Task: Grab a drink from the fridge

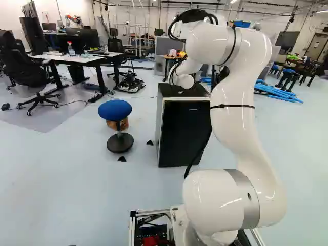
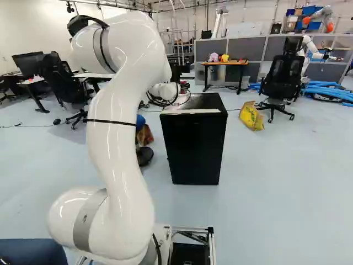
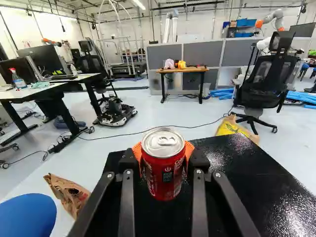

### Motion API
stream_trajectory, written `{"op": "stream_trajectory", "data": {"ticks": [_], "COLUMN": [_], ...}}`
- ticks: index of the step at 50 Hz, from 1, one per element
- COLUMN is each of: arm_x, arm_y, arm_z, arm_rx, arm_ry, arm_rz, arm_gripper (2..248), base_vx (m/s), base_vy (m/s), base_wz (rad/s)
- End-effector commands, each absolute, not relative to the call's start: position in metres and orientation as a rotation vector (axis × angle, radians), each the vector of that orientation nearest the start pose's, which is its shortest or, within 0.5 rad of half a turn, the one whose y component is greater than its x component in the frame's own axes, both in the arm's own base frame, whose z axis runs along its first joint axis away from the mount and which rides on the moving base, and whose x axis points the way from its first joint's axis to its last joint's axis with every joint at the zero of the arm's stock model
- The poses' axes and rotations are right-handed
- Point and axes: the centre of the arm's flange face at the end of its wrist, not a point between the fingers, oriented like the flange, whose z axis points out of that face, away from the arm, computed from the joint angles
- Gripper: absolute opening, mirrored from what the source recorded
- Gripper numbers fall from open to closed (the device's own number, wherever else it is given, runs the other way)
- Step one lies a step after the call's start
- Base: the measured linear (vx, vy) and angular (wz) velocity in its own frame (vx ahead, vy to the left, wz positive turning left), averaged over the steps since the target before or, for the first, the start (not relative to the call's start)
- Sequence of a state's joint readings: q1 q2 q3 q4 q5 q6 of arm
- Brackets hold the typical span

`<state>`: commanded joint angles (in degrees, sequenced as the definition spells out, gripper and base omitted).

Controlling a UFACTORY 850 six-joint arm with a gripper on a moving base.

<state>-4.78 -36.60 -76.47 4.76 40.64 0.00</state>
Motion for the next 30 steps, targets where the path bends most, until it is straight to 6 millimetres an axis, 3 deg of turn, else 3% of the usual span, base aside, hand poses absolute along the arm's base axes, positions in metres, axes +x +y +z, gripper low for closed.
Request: {"op": "stream_trajectory", "data": {"ticks": [30], "arm_x": [0.641], "arm_y": [-0.048], "arm_z": [0.44], "arm_rx": [-2.457], "arm_ry": [0.194], "arm_rz": [-2.023], "arm_gripper": [100], "base_vx": [0.0], "base_vy": [0.0], "base_wz": [0.0]}}
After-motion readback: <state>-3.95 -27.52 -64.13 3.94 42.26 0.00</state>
